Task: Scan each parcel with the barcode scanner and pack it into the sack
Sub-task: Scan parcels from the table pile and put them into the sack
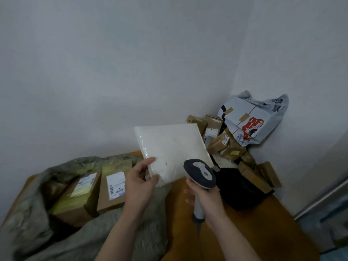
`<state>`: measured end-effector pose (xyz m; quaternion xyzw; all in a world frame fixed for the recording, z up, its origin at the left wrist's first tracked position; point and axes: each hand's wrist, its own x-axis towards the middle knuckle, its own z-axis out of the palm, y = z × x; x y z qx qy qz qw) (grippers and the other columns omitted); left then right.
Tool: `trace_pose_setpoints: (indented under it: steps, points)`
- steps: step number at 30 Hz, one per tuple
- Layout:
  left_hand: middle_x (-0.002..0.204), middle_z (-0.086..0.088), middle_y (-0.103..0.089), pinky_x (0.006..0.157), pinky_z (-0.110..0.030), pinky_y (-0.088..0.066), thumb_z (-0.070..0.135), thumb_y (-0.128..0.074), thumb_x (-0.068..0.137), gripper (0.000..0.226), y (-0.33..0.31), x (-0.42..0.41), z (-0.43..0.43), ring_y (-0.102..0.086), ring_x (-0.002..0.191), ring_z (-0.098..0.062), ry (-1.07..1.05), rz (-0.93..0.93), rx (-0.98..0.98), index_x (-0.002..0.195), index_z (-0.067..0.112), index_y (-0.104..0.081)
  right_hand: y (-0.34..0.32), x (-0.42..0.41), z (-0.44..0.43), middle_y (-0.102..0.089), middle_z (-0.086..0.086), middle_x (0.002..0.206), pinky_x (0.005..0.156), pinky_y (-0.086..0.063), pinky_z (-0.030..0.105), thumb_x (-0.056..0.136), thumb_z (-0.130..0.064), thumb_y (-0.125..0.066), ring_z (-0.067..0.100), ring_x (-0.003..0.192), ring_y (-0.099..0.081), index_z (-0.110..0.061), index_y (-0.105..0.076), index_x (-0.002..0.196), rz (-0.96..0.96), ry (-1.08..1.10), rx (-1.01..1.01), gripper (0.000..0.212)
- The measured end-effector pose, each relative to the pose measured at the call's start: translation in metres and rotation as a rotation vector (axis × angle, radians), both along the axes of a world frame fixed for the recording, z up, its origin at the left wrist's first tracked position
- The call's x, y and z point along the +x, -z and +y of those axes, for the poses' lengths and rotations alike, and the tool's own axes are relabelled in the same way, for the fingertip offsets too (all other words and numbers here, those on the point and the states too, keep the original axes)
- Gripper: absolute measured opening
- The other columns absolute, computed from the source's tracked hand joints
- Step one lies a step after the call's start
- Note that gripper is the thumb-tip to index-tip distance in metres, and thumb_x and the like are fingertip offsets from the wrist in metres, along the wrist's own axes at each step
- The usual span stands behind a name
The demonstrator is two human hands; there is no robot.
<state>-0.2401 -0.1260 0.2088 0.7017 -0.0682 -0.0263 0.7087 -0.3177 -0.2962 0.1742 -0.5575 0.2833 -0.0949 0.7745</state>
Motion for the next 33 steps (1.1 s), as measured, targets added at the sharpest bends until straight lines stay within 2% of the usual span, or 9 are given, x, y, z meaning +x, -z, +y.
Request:
trace_pose_setpoints:
  steps: [8, 12, 14, 17, 21, 25, 28, 30, 33]
  points:
    - [0.115, 0.007, -0.071, 0.081, -0.039, -0.064, 0.017, -0.094, 0.068, 0.059, 0.004, -0.011, 0.041, -0.071, 0.102, -0.008, 0.111, 0.042, 0.074, 0.121, 0.03, -0.072, -0.005, 0.004, 0.034, -0.078, 0.003, 0.106, 0.082, -0.062, 0.043, 0.077, -0.028, -0.083, 0.024, 0.096, -0.077, -0.024, -0.063, 0.124, -0.057, -0.072, 0.177, 0.052]
    - [0.122, 0.017, -0.057, 0.082, -0.019, -0.055, 0.041, -0.099, 0.055, 0.079, 0.017, -0.005, 0.053, -0.057, 0.105, 0.004, 0.181, -0.143, 0.405, 0.123, 0.044, -0.061, -0.009, 0.007, 0.036, -0.069, 0.0, 0.113, 0.074, -0.059, 0.034, 0.083, -0.027, -0.082, 0.02, 0.099, -0.068, -0.032, -0.059, 0.117, -0.081, -0.043, 0.143, 0.042]
    - [0.123, 0.018, -0.047, 0.088, -0.02, -0.049, 0.056, -0.097, 0.053, 0.081, 0.025, 0.004, 0.055, -0.048, 0.11, -0.001, 0.153, -0.312, 0.674, 0.123, 0.051, -0.056, -0.006, 0.01, 0.034, -0.071, 0.001, 0.115, 0.069, -0.058, 0.031, 0.079, -0.033, -0.084, 0.023, 0.102, -0.07, -0.029, -0.062, 0.12, -0.072, -0.028, 0.091, 0.046]
    - [0.126, 0.011, -0.044, 0.089, -0.03, -0.048, 0.061, -0.088, 0.065, 0.066, 0.028, 0.016, 0.048, -0.044, 0.114, -0.013, 0.105, -0.468, 0.82, 0.124, 0.048, -0.061, -0.006, 0.014, 0.033, -0.074, 0.003, 0.116, 0.065, -0.056, 0.028, 0.069, -0.044, -0.087, 0.028, 0.102, -0.072, -0.025, -0.066, 0.126, -0.069, -0.039, -0.003, 0.064]
    - [0.113, 0.009, -0.066, 0.078, -0.034, -0.051, 0.046, -0.07, 0.093, 0.032, 0.014, 0.024, 0.039, -0.057, 0.099, -0.014, 0.157, -0.586, 0.876, 0.123, 0.035, -0.072, -0.009, 0.015, 0.029, -0.077, 0.002, 0.112, 0.07, -0.06, 0.033, 0.079, -0.03, -0.084, 0.023, 0.098, -0.076, -0.022, -0.067, 0.125, -0.099, -0.107, -0.026, 0.049]
    - [0.08, 0.01, -0.066, 0.058, -0.024, -0.045, 0.047, -0.065, 0.097, 0.027, -0.002, 0.024, 0.034, -0.06, 0.072, -0.009, -0.025, -0.321, 0.722, 0.089, 0.021, -0.069, -0.009, 0.014, 0.028, -0.077, 0.006, 0.115, 0.075, -0.062, 0.03, 0.062, -0.046, -0.087, 0.018, 0.102, -0.075, -0.013, -0.063, 0.132, -0.106, -0.116, -0.024, 0.081]
    - [0.085, 0.001, -0.076, 0.056, -0.021, -0.052, 0.041, -0.066, 0.099, 0.021, -0.011, 0.024, 0.032, -0.071, 0.073, -0.015, -0.103, -0.092, 0.355, 0.1, 0.021, -0.074, -0.007, 0.012, 0.024, -0.076, 0.007, 0.118, 0.077, -0.062, 0.029, 0.062, -0.045, -0.086, 0.017, 0.104, -0.074, -0.015, -0.065, 0.133, -0.14, -0.137, 0.002, 0.079]
    - [0.086, -0.007, -0.078, 0.057, -0.033, -0.056, 0.035, -0.066, 0.1, 0.022, -0.017, 0.027, 0.031, -0.075, 0.074, -0.024, -0.141, 0.057, 0.079, 0.101, 0.014, -0.075, -0.006, 0.011, 0.022, -0.075, 0.007, 0.12, 0.078, -0.062, 0.029, 0.064, -0.043, -0.085, 0.019, 0.105, -0.074, -0.016, -0.064, 0.133, -0.15, -0.138, 0.017, 0.077]
    - [0.096, -0.004, -0.08, 0.062, -0.034, -0.061, 0.03, -0.067, 0.101, 0.02, -0.021, 0.027, 0.031, -0.078, 0.084, -0.02, -0.191, 0.188, -0.136, 0.11, 0.013, -0.072, -0.006, 0.01, 0.023, -0.071, 0.002, 0.124, 0.071, -0.06, 0.023, 0.065, -0.04, -0.085, 0.024, 0.109, -0.072, -0.023, -0.062, 0.133, -0.162, -0.118, 0.03, 0.074]
